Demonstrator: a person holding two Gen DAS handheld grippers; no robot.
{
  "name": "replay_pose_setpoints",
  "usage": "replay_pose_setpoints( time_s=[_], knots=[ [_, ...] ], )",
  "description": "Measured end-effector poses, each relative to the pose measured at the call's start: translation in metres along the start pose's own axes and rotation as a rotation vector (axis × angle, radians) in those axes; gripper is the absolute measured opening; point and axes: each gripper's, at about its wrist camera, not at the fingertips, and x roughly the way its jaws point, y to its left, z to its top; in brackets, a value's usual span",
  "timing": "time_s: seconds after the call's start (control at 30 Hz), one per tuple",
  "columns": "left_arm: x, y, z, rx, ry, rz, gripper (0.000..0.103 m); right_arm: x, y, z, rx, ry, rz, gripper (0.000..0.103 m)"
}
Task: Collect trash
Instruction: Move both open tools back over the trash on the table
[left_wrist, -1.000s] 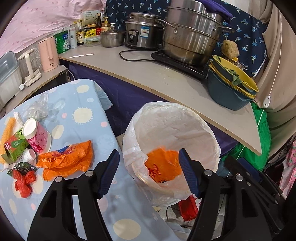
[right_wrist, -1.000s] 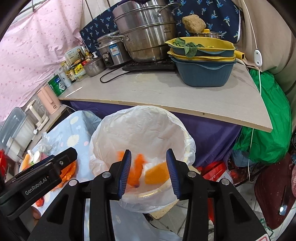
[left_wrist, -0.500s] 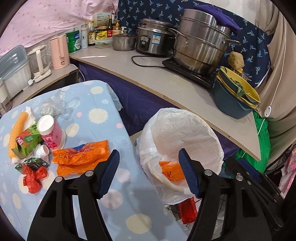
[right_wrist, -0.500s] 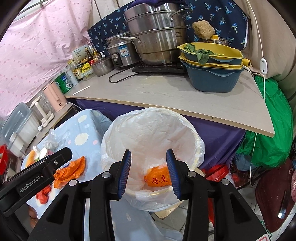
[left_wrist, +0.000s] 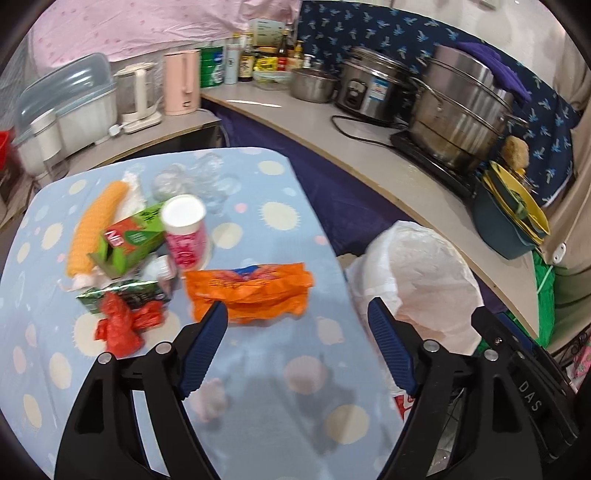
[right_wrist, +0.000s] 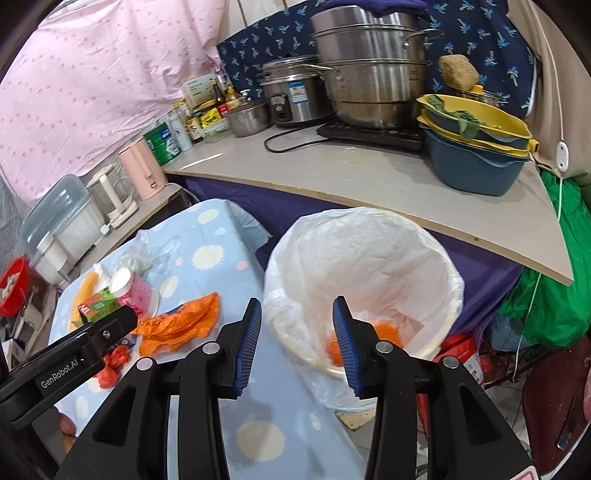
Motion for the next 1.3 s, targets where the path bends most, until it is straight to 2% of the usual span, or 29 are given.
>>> replay_pose_setpoints(
  time_s=[0.17, 0.23, 0.37, 0.67, 0.9, 1.3],
  knots=[
    [-0.005, 0.036, -0.004, -0.052, -0.006, 0.052, 0.076, 0.005, 0.027, -0.007, -0.033, 0.015, 0.024, 0.047],
    [-0.008, 0.051, -0.007, -0.069, -0.008, 0.068, 0.076, 0.007, 0.037, -0.010, -0.044, 0.019, 0.031, 0.053],
    [-0.013, 0.079, -0.014, -0.096, -0.023, 0.106, 0.087, 0.011, 0.059, -0.017, -0.071, 0.027, 0.043, 0.058],
    [-0.004, 0.140, -0.029, -0.180, 0.014, 0.160, 0.087, 0.036, 0.096, -0.027, -0.112, 0.073, 0.077, 0.065],
    [0.019, 0.163, -0.036, -0.201, 0.060, 0.179, 0.087, 0.066, 0.110, -0.027, -0.108, 0.109, 0.083, 0.065],
    [0.058, 0.178, -0.035, -0.212, 0.118, 0.178, 0.087, 0.123, 0.113, -0.013, -0.086, 0.146, 0.050, 0.065]
  ],
)
